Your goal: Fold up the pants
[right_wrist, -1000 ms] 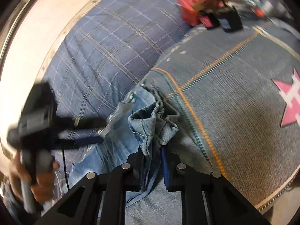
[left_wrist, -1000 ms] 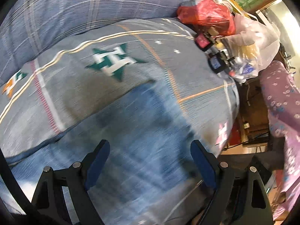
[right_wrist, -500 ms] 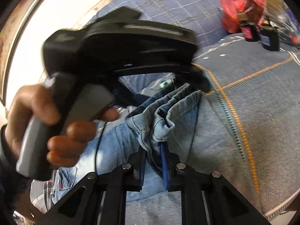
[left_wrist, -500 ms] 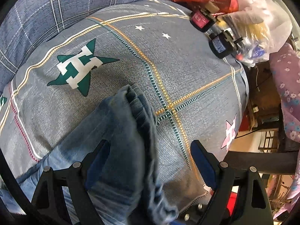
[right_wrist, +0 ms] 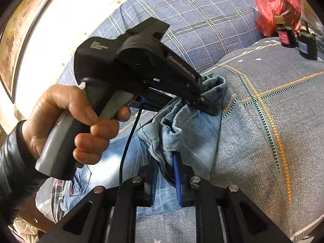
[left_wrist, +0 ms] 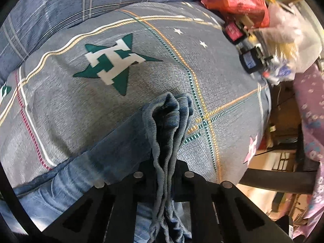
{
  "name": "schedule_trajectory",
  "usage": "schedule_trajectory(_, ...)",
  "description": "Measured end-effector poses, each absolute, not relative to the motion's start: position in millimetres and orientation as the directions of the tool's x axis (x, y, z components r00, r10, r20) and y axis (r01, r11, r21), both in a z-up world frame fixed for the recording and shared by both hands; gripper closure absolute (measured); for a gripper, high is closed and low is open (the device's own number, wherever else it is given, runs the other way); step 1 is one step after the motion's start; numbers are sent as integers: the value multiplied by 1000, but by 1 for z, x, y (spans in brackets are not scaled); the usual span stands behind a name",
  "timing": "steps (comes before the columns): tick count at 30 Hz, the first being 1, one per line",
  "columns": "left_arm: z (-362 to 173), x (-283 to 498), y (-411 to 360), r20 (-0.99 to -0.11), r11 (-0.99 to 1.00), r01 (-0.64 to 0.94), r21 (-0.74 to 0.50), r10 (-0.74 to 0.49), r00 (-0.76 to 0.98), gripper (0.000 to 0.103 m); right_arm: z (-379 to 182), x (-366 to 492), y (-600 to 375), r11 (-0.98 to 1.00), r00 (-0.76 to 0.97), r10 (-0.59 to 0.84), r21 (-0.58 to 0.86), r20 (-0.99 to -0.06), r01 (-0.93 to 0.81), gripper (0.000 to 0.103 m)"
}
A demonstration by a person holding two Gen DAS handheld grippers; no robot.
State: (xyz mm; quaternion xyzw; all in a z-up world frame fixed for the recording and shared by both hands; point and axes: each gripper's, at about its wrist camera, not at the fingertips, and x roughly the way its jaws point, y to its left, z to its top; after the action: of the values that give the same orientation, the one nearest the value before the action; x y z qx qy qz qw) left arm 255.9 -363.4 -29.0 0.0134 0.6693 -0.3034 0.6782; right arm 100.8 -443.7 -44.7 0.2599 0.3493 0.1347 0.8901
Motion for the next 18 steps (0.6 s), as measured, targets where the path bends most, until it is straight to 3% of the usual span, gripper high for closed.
schedule_trajectory(18,5,247,-275,-827,783,299,-545,-561,-38,94,-35,99,-420,829,709,490,523,-506,-199,87)
